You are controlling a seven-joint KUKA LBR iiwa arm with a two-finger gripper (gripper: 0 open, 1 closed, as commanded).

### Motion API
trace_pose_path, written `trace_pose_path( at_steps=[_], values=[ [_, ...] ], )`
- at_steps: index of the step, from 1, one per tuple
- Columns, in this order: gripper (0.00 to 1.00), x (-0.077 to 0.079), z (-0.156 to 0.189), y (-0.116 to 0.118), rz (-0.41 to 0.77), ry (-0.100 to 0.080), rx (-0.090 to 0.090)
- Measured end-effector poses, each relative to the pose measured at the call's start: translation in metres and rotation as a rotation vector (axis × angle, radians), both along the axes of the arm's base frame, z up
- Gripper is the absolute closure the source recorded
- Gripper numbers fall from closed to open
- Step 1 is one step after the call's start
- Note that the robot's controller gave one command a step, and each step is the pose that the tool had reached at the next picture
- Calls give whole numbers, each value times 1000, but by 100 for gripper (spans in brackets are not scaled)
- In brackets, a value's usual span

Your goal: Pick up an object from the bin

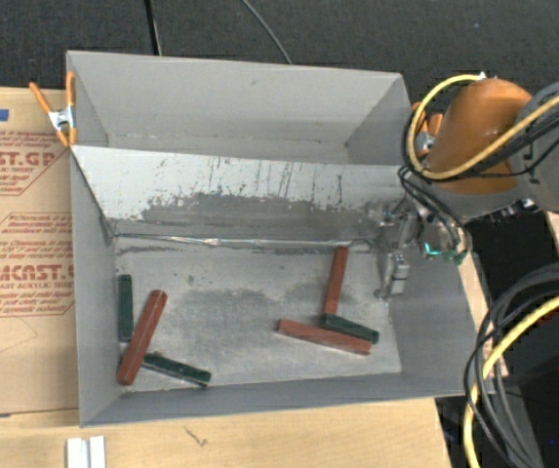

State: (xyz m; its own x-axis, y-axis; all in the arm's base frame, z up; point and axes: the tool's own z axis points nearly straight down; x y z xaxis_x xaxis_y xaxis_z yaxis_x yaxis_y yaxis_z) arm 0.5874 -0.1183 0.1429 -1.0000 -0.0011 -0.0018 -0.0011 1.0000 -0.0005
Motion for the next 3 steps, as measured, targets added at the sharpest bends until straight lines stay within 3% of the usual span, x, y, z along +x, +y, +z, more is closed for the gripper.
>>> trace_pose_path(
  at_steps=[1,2,3],
  values=[
    [0,-15,-30,30,146,-9,-4],
    [100,-25,-70,28,272,4,0],
    [100,-25,-70,28,272,4,0]
  ],
)
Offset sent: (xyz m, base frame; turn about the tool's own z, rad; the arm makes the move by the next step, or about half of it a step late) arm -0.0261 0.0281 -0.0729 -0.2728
